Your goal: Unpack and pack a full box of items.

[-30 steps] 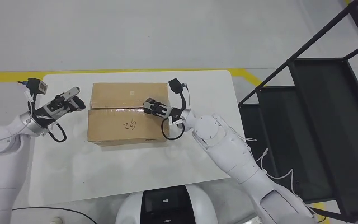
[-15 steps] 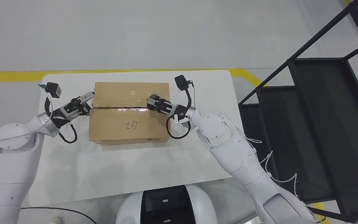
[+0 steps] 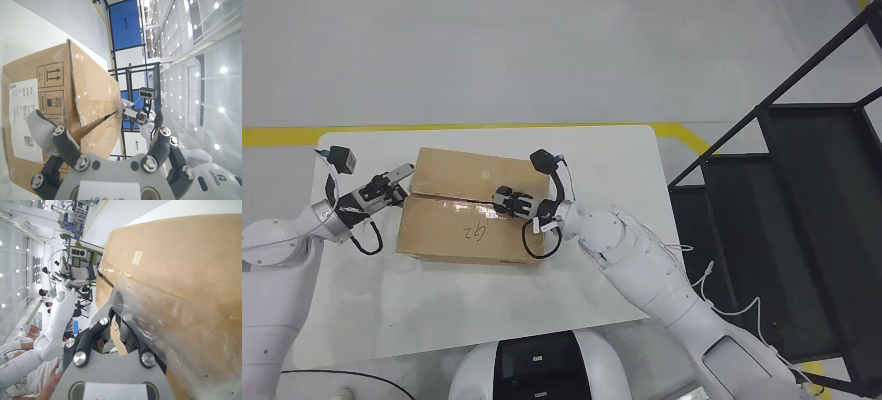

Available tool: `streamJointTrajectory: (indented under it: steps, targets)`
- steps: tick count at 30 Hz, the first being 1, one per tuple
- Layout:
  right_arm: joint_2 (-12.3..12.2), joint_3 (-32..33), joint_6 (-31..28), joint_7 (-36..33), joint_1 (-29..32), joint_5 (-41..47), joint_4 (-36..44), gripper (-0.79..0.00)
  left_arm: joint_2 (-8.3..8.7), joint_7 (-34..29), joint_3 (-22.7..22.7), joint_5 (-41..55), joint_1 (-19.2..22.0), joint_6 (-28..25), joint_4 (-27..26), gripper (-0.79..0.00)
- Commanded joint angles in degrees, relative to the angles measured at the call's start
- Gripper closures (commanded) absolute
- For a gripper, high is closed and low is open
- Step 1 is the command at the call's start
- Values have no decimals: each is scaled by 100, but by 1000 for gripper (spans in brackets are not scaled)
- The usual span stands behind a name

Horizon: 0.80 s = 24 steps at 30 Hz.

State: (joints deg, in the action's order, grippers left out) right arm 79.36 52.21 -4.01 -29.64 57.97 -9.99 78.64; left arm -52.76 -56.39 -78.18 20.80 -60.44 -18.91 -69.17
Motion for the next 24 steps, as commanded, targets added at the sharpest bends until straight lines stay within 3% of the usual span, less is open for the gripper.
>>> streamJointTrajectory:
  steps: [1,6,7,8,24]
  targets:
    - [7,-40,-3,-15,-26,-100,-31,0,4,-15,-19,2,-21,4,-34,-785]
    - [15,-77,46,-110,-31,-164,-45,0,10,-12,-65,9,-65,11,-115,-785]
    - [15,-81,54,-129,-49,-212,-43,-65,10,-11,-71,12,-71,11,-127,-785]
    - [16,-79,77,-103,-45,-241,-42,-785,10,-12,-76,15,-75,14,-134,-785]
    - [-31,88,108,-596,1,-228,508,-785,-9,-61,-65,79,-97,-29,-131,-785]
